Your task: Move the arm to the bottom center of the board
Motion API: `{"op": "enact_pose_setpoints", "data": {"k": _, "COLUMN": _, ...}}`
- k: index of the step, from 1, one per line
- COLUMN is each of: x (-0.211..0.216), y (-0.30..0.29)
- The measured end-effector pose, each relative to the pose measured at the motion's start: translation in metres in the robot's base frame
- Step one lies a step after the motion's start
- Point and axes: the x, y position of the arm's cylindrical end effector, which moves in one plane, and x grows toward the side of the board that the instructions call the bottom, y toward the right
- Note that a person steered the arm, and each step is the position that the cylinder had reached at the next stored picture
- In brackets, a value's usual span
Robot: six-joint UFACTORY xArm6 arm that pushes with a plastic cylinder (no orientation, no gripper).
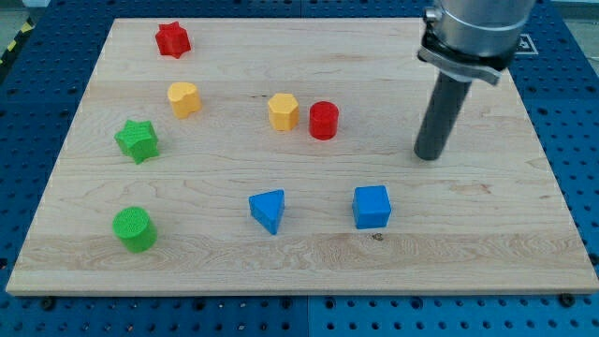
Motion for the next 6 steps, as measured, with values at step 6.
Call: {"op": "enact_pose_setpoints", "data": {"k": 6, "x": 0.1, "y": -0.029}}
